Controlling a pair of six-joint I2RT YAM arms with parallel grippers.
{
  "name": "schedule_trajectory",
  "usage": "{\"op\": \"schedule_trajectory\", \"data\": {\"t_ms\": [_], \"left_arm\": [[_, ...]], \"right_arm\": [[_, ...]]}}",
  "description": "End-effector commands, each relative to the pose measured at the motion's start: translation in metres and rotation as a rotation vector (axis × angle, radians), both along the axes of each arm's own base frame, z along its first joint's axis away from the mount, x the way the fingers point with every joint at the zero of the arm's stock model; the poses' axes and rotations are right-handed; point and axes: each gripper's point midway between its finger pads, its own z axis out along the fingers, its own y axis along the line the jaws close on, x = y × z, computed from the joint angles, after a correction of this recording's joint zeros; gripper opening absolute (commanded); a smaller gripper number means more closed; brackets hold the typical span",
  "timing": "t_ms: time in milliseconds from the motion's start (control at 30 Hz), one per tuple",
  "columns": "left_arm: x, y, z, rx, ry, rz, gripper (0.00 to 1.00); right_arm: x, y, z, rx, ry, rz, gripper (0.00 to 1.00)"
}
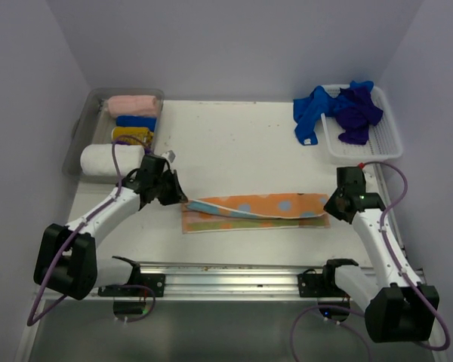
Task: Roll the towels
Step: Fold the towel
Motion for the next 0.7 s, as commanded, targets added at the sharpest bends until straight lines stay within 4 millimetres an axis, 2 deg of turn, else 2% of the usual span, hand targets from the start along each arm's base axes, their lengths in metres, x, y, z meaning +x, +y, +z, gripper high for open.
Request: {"op": "schedule_trajectory", "data": {"t_ms": [0,33,67,100,133,167,200,233,333,367,433,467,500,533,600,667], "left_arm": [[-0.002,-0.005,0.004,-0.029,-0.029,-0.018,0.00],[-0.004,-0.004,0.001,-0.017,-0.019,-0.012,0.00],[-0.006,-0.003,-0.002,-0.014,-0.005,-0.007,0.04],[-0.009,-0.002,-0.003,-0.009,0.005,-0.004,0.30],[-0.011,0.001,-0.005,0.005,0.019,0.008,0.46],[-0.011,0.003,-0.002,0.011,0.014,0.015,0.58],[-0.010,0.006,0.003,0.022,0.012,0.025,0.71],[-0.007,0.009,0.008,0.042,-0.006,0.041,0.74],[0.007,0.015,0.041,0.062,-0.085,0.072,0.70],[0.015,0.014,0.054,0.058,-0.119,0.080,0.63],[0.018,0.014,0.064,0.089,-0.141,0.089,0.53],[0.021,0.012,0.073,0.100,-0.156,0.085,0.43],[0.023,0.012,0.076,0.122,-0.167,0.089,0.38],[0.019,-0.003,0.075,0.121,-0.165,0.042,0.33],[0.014,-0.023,0.072,0.100,-0.158,-0.026,0.30],[0.003,-0.040,0.049,0.076,-0.089,-0.090,0.28]], "right_arm": [[-0.011,-0.005,-0.011,-0.002,0.041,-0.070,0.00],[-0.012,-0.003,-0.014,0.010,0.049,-0.066,0.00],[-0.013,-0.001,-0.018,0.017,0.060,-0.062,0.05],[-0.014,0.001,-0.022,0.026,0.075,-0.057,0.23],[-0.014,0.003,-0.022,0.037,0.076,-0.052,0.26],[-0.013,0.005,-0.022,0.049,0.066,-0.046,0.27],[-0.011,0.006,-0.019,0.051,0.053,-0.040,0.35],[-0.008,0.006,-0.013,0.050,0.026,-0.038,0.38],[0.003,0.001,0.010,0.016,-0.054,-0.018,0.40],[0.010,0.001,0.020,0.011,-0.083,0.005,0.39],[0.017,0.008,0.026,0.030,-0.107,0.050,0.36],[0.022,0.015,0.030,0.055,-0.121,0.083,0.31],[0.024,0.019,0.030,0.074,-0.120,0.102,0.28],[0.027,0.022,0.027,0.083,-0.111,0.120,0.27],[0.031,0.029,0.021,0.099,-0.096,0.156,0.24],[0.033,0.033,0.008,0.108,-0.055,0.183,0.22]]}}
